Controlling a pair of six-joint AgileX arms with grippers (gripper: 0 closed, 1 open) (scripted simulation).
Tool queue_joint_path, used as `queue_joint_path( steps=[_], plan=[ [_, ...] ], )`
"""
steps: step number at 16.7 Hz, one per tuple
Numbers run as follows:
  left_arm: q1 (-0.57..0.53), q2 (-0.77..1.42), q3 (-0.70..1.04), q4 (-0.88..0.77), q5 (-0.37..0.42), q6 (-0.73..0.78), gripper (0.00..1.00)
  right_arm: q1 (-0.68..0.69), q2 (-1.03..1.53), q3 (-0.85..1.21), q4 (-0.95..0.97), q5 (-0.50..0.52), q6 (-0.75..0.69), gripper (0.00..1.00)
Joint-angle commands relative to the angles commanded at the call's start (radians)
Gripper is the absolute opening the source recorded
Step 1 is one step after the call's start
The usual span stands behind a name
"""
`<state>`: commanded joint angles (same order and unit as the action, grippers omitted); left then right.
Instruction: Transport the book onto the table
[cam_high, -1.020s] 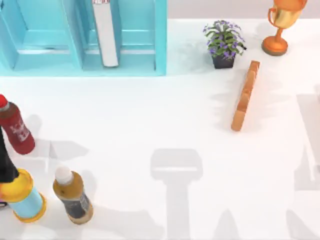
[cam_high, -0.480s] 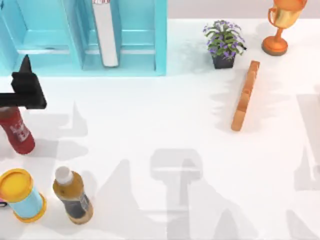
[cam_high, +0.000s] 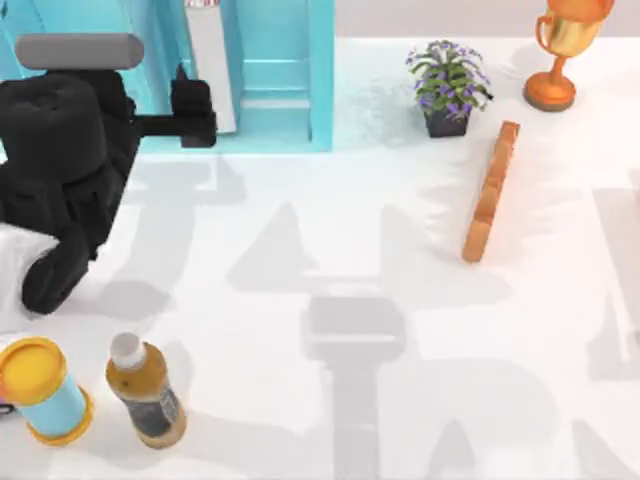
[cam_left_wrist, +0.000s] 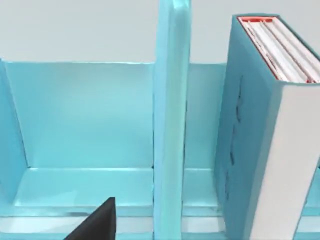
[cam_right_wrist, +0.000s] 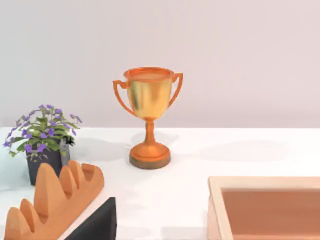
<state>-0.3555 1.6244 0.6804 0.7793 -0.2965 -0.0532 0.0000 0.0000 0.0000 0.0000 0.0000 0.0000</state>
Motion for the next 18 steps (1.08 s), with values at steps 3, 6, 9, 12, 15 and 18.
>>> queue_joint_path(
  steps=[3, 6, 9, 12, 15, 18],
  plan=[
    [-0.043, 0.208, 0.088, 0.098, -0.037, -0.006, 1.0, 0.0, 0.0, 0.0, 0.0, 0.0, 0.0, 1.0],
    [-0.074, 0.346, 0.145, 0.163, -0.063, -0.009, 1.0, 0.0, 0.0, 0.0, 0.0, 0.0, 0.0, 1.0],
    [-0.09, 0.4, 0.161, 0.191, -0.074, -0.01, 1.0, 0.0, 0.0, 0.0, 0.0, 0.0, 0.0, 1.0],
    [-0.09, 0.4, 0.161, 0.191, -0.074, -0.01, 1.0, 0.0, 0.0, 0.0, 0.0, 0.0, 0.0, 1.0],
    [-0.085, 0.398, 0.159, 0.188, -0.071, -0.01, 1.0, 0.0, 0.0, 0.0, 0.0, 0.0, 0.0, 1.0],
    [-0.069, 0.423, 0.22, 0.159, -0.054, -0.005, 1.0, 0.0, 0.0, 0.0, 0.0, 0.0, 0.0, 1.0]
  ],
)
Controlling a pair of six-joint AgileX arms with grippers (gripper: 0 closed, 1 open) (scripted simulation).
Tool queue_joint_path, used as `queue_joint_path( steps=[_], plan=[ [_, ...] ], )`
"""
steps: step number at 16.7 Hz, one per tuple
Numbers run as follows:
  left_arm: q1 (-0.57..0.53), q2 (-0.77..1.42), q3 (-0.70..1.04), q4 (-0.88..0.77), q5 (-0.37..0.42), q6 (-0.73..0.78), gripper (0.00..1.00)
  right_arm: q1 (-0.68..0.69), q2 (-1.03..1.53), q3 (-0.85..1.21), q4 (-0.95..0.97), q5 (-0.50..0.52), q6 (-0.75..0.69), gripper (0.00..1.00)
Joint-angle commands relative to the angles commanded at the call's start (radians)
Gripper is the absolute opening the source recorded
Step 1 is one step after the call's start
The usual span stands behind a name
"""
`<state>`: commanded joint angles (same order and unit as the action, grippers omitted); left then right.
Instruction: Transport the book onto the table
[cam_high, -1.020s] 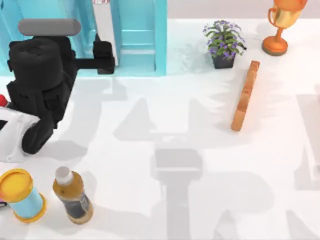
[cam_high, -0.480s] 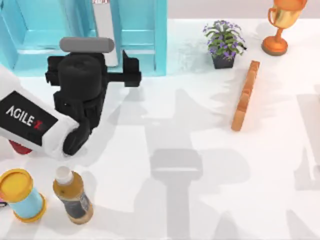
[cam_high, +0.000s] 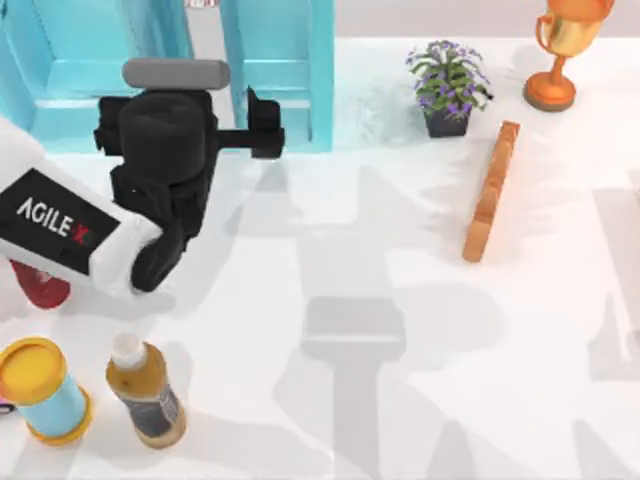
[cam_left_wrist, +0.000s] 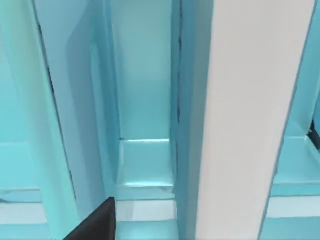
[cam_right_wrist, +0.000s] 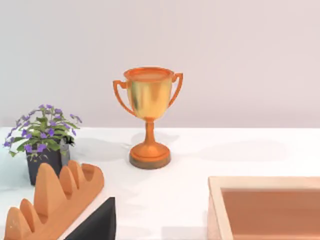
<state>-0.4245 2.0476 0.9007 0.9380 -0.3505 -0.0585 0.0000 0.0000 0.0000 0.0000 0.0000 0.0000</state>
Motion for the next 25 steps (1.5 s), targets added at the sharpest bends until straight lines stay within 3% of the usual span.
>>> queue_joint_path(
  steps=[9, 15, 25],
  plan=[
    [0.053, 0.24, 0.336, -0.096, 0.057, 0.01, 1.0, 0.0, 0.0, 0.0, 0.0, 0.0, 0.0, 1.0],
    [0.059, 0.272, 0.38, -0.108, 0.063, 0.011, 1.0, 0.0, 0.0, 0.0, 0.0, 0.0, 0.0, 1.0],
    [0.059, 0.272, 0.38, -0.108, 0.063, 0.011, 0.25, 0.0, 0.0, 0.0, 0.0, 0.0, 0.0, 1.0]
  ],
)
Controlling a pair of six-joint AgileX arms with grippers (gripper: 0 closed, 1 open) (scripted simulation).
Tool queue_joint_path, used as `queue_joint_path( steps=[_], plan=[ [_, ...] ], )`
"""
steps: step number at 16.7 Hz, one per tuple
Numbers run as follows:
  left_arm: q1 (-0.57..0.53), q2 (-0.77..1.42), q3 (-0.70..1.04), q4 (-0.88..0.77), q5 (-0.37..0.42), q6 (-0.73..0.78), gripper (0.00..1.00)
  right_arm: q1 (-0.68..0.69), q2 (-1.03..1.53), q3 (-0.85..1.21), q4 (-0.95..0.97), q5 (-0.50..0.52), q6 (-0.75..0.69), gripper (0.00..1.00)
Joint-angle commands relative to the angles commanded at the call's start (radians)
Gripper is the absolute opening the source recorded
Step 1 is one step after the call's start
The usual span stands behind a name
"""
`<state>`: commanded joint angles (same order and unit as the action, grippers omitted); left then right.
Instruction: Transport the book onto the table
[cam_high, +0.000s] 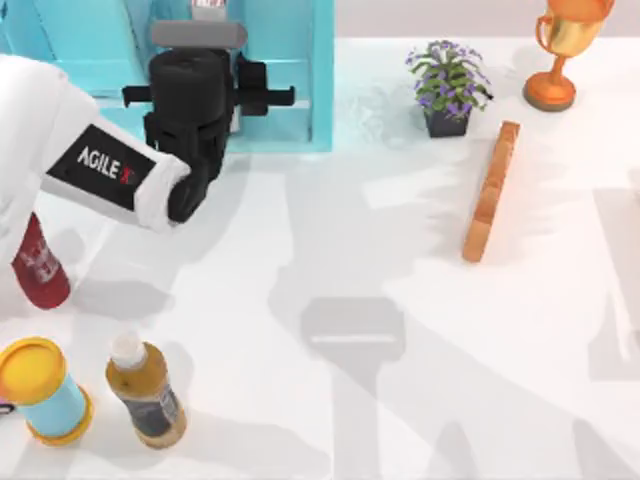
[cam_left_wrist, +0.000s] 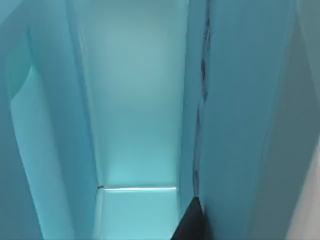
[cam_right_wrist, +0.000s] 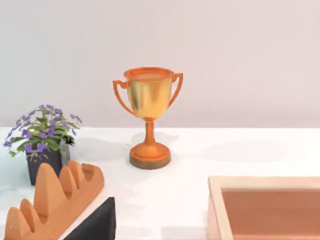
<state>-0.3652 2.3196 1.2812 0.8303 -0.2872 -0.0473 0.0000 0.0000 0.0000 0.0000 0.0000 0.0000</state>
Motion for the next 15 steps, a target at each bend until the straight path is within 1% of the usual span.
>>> queue_joint_path(
  steps=[3, 4, 13, 15],
  plan=[
    [0.0, 0.0, 0.0, 0.0, 0.0, 0.0, 0.02, 0.0, 0.0, 0.0, 0.0, 0.0, 0.0, 1.0],
    [0.0, 0.0, 0.0, 0.0, 0.0, 0.0, 0.0, 0.0, 0.0, 0.0, 0.0, 0.0, 0.0, 1.0],
    [-0.006, -0.003, -0.002, -0.002, -0.001, 0.001, 0.0, 0.0, 0.0, 0.0, 0.0, 0.0, 0.0, 1.0],
    [-0.021, -0.034, -0.027, -0.035, -0.017, -0.003, 0.0, 0.0, 0.0, 0.0, 0.0, 0.0, 0.0, 1.0]
  ],
)
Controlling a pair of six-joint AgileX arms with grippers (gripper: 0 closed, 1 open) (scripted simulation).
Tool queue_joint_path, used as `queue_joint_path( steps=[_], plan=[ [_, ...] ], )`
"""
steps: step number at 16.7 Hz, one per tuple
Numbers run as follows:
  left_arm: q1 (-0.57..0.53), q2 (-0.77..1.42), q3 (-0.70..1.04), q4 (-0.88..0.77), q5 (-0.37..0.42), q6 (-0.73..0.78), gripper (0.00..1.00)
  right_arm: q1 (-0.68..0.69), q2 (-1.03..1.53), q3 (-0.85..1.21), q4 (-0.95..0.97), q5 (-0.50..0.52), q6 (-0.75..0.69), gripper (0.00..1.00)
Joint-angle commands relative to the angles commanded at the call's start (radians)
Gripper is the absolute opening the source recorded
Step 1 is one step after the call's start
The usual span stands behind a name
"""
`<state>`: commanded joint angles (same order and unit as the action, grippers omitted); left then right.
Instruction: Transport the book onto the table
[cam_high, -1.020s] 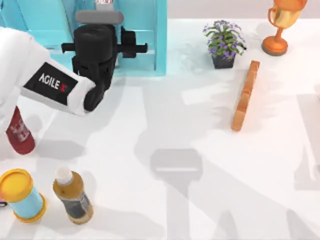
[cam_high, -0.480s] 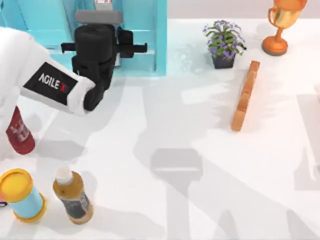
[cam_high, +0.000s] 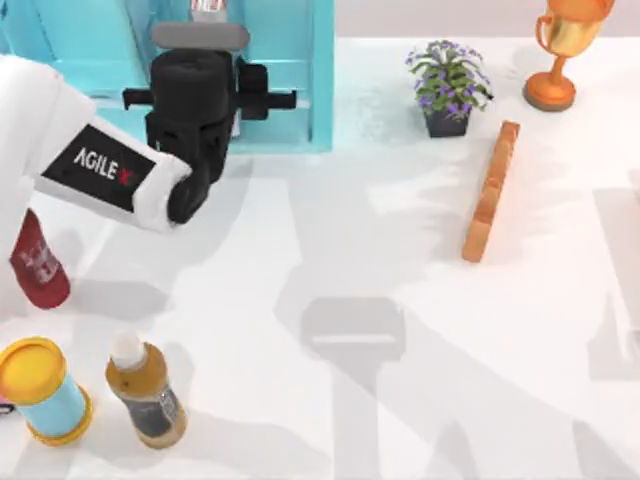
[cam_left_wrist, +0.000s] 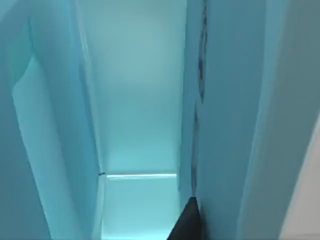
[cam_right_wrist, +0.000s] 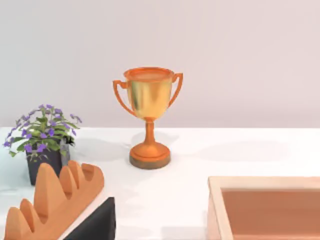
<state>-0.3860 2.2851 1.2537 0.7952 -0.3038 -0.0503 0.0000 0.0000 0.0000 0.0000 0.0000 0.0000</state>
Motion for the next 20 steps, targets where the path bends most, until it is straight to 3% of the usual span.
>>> queue_joint_path(
  steps=[4, 13, 20],
  plan=[
    [-0.056, -0.187, -0.09, -0.142, -0.057, -0.015, 0.0, 0.0, 0.0, 0.0, 0.0, 0.0, 0.0, 1.0],
    [-0.186, -0.888, -0.29, -0.526, -0.191, -0.043, 0.0, 0.0, 0.0, 0.0, 0.0, 0.0, 0.0, 1.0],
    [-0.233, -0.997, -0.362, -0.627, -0.242, -0.055, 0.0, 0.0, 0.0, 0.0, 0.0, 0.0, 0.0, 1.0]
  ],
)
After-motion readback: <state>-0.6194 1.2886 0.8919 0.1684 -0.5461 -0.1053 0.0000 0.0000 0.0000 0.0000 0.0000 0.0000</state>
